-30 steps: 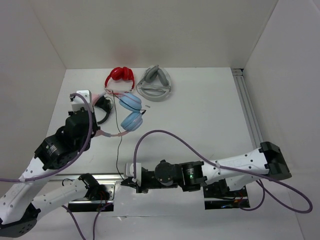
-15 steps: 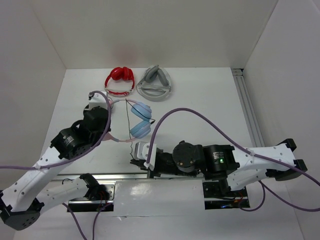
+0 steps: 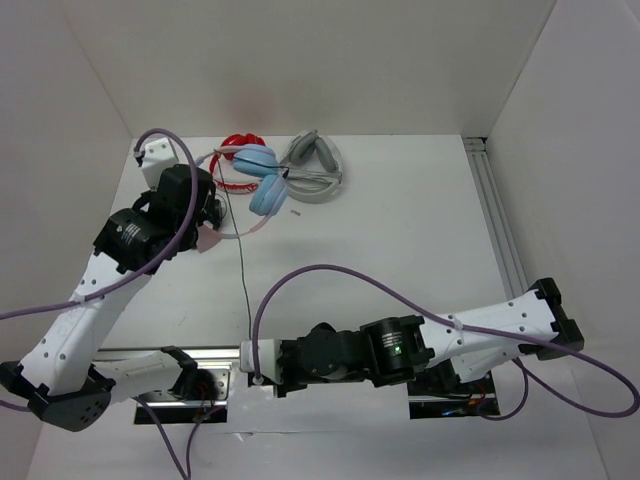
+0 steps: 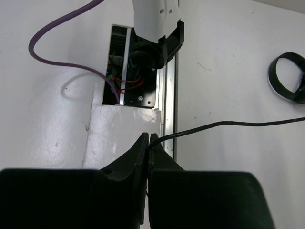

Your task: Wrap the headphones

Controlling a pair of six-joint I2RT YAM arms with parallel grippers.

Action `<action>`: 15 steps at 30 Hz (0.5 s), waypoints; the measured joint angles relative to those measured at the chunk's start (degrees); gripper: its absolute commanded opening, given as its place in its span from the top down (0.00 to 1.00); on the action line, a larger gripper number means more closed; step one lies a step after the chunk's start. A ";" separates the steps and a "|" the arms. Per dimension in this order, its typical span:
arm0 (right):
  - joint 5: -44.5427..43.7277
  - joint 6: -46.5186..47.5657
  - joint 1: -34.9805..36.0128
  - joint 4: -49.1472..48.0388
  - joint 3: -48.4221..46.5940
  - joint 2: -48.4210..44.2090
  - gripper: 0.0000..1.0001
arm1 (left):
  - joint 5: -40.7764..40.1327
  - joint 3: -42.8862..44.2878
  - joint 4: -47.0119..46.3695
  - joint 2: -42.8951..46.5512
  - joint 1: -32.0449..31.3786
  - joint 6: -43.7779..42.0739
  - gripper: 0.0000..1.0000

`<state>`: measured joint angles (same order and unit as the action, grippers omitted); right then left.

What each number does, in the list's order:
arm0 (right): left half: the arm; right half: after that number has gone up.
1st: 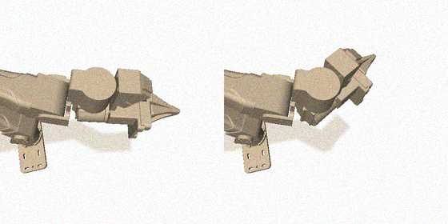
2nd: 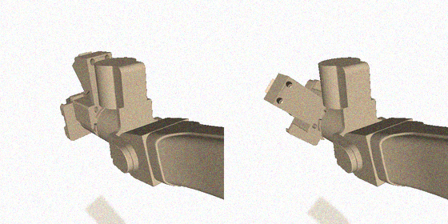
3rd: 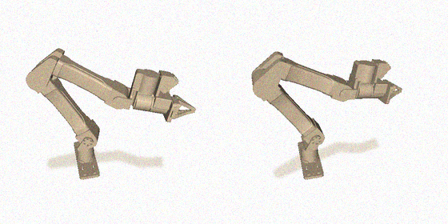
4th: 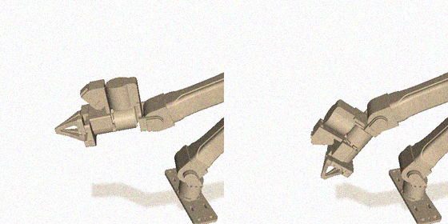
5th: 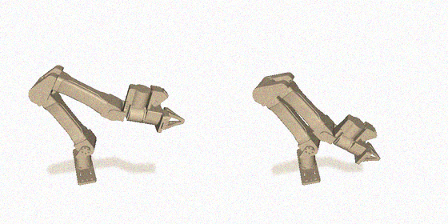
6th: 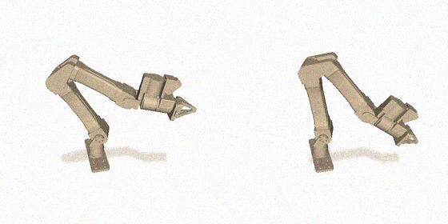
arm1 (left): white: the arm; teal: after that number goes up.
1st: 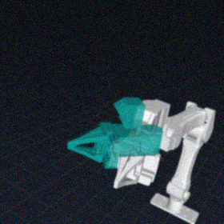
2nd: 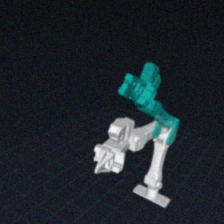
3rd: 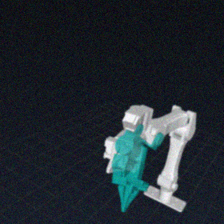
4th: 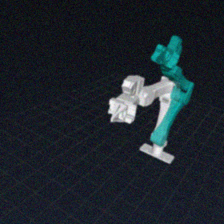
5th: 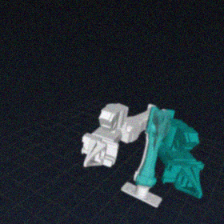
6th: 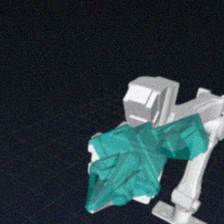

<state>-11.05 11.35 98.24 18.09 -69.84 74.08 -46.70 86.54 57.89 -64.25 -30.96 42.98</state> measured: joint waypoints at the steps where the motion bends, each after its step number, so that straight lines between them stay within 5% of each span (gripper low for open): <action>1: -0.66 0.00 0.44 -0.04 -0.02 0.35 1.00 | 0.11 -0.02 0.52 -0.33 0.22 0.42 1.00; 15: -9.73 1.70 2.29 4.92 -7.96 -0.44 1.00 | 8.20 -12.79 -4.98 2.73 0.59 -8.66 1.00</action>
<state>-20.78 13.06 100.53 23.00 -77.80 73.65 -38.50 73.76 52.90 -61.52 -30.37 34.33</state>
